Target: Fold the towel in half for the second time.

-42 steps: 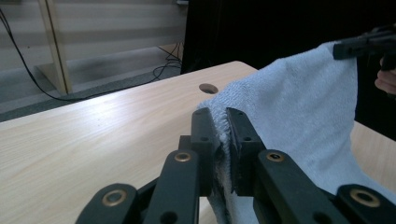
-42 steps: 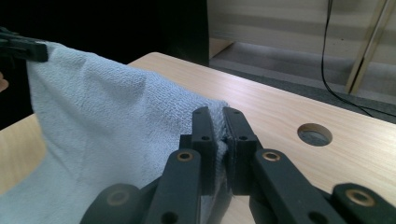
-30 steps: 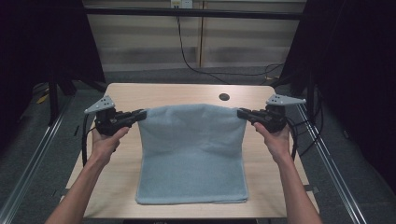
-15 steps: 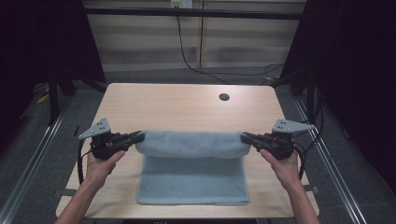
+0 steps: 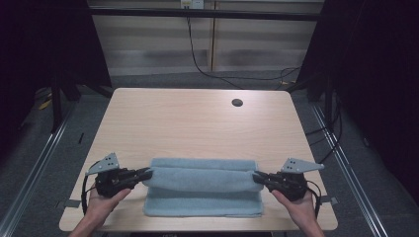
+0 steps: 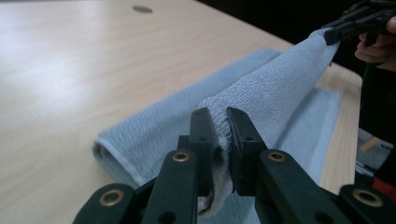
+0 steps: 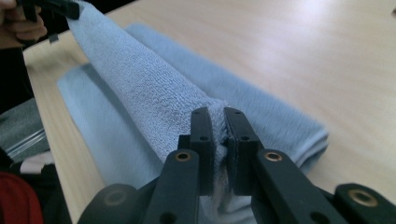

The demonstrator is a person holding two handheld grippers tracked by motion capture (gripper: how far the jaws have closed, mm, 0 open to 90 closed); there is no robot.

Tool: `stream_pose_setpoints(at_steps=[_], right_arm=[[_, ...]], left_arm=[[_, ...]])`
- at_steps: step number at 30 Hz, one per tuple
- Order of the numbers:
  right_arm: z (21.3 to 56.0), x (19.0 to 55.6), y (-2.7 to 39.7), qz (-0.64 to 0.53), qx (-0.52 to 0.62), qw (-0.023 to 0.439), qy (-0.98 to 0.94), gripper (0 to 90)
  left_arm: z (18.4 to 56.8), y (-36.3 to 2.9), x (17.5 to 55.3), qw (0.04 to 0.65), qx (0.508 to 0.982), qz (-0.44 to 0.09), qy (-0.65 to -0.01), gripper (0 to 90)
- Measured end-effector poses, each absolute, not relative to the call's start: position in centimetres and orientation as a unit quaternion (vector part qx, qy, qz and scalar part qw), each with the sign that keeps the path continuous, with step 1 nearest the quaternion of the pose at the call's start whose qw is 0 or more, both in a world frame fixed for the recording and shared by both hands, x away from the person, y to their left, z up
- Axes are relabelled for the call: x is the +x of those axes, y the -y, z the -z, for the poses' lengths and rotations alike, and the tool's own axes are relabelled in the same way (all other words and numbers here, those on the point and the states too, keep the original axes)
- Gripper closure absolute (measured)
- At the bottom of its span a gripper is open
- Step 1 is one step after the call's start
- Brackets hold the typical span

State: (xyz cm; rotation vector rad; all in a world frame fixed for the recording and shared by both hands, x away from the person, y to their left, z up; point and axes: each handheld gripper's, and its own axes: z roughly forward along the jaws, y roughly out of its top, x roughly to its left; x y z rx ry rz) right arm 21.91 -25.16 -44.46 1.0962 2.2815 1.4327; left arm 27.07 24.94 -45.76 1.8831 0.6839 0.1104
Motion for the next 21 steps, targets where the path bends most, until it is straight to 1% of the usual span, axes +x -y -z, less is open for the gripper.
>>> stream_pose_setpoints(at_steps=[3,7,8,10,12,16,17,21], right_arm=[[45.7,21.0,25.3,-0.485,0.384,0.105,-0.779,81.8],[46.6,19.9,25.6,-0.479,0.391,0.090,-0.781,76.4],[46.7,19.5,25.6,-0.479,0.392,0.089,-0.780,74.1],[46.6,18.8,25.9,-0.489,0.395,0.090,-0.773,69.1],[46.2,18.4,26.2,-0.496,0.397,0.095,-0.766,67.0],[45.4,19.0,26.7,-0.506,0.407,0.111,-0.752,61.5],[45.3,19.5,26.8,-0.507,0.410,0.115,-0.749,59.8],[44.8,21.3,26.9,-0.508,0.418,0.125,-0.742,55.4]], left_arm=[[46.3,-24.8,26.3,0.528,0.798,-0.038,-0.287,80.7],[46.6,-25.0,25.2,0.524,0.801,-0.024,-0.287,78.1],[46.5,-25.1,24.8,0.526,0.801,-0.023,-0.285,76.4],[46.3,-25.4,24.3,0.533,0.796,-0.018,-0.285,69.4],[46.1,-25.6,24.0,0.537,0.795,-0.021,-0.281,67.5],[45.4,-25.4,25.3,0.533,0.789,-0.040,-0.303,61.7],[45.2,-25.3,25.9,0.529,0.788,-0.052,-0.312,59.1],[44.5,-25.1,28.3,0.521,0.782,-0.068,-0.336,50.4]])
